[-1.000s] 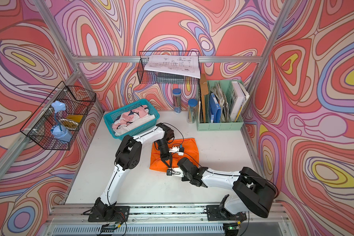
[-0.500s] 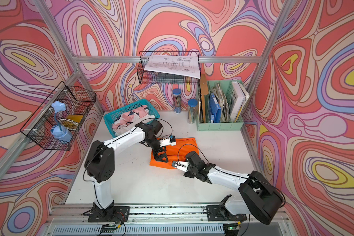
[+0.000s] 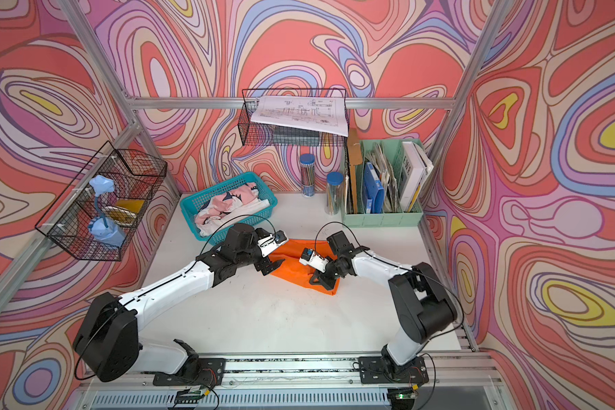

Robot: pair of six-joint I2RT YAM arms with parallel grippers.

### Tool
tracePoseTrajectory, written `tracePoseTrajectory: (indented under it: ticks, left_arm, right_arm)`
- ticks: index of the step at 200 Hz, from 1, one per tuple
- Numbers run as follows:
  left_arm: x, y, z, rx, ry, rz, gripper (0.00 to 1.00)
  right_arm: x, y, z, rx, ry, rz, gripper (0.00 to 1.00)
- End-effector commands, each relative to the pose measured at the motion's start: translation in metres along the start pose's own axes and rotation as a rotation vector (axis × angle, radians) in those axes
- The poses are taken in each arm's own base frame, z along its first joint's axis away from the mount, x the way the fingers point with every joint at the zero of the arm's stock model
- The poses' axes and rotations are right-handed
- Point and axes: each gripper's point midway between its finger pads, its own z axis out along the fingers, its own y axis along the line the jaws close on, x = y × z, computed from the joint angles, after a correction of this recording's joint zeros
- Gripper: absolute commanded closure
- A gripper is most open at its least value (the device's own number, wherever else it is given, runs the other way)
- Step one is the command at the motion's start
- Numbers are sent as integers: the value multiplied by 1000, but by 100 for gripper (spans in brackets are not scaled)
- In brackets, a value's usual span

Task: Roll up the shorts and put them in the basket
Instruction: Roll the shorts at the center of the board.

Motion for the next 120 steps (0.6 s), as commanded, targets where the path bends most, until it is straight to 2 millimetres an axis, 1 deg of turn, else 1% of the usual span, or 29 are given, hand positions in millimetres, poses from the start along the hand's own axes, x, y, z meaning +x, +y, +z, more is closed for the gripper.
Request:
tracePoseTrajectory:
  ticks: [1, 17, 23, 29, 52, 67, 92, 104, 120]
  left_arm:
    - [-15, -3, 1, -71, -68, 152, 2]
    - [-10, -17, 6, -71, -64, 217, 1]
    - [-7, -21, 8, -63, -49, 225, 2]
    - [-5, -26, 9, -46, -31, 268, 2]
    - [0, -52, 14, 20, 10, 333, 2]
    - [3, -67, 19, 48, 31, 373, 2]
    - [7, -81, 28, 89, 38, 393, 2]
    - [11, -87, 32, 98, 51, 408, 2]
    - [19, -92, 38, 102, 79, 434, 1]
  right_arm:
    - [20, 27, 7, -258, 72, 245, 100]
    - [28, 24, 14, -314, 129, 320, 100]
    - [29, 24, 15, -343, 133, 345, 100]
    - [30, 23, 16, -361, 135, 377, 100]
    - [26, 14, 11, -396, 130, 452, 100]
    - [26, 8, 8, -374, 151, 463, 100]
    - [22, 5, -2, -424, 139, 481, 100]
    - [23, 2, -3, -448, 146, 509, 100]
    - [26, 3, -1, -491, 165, 526, 100]
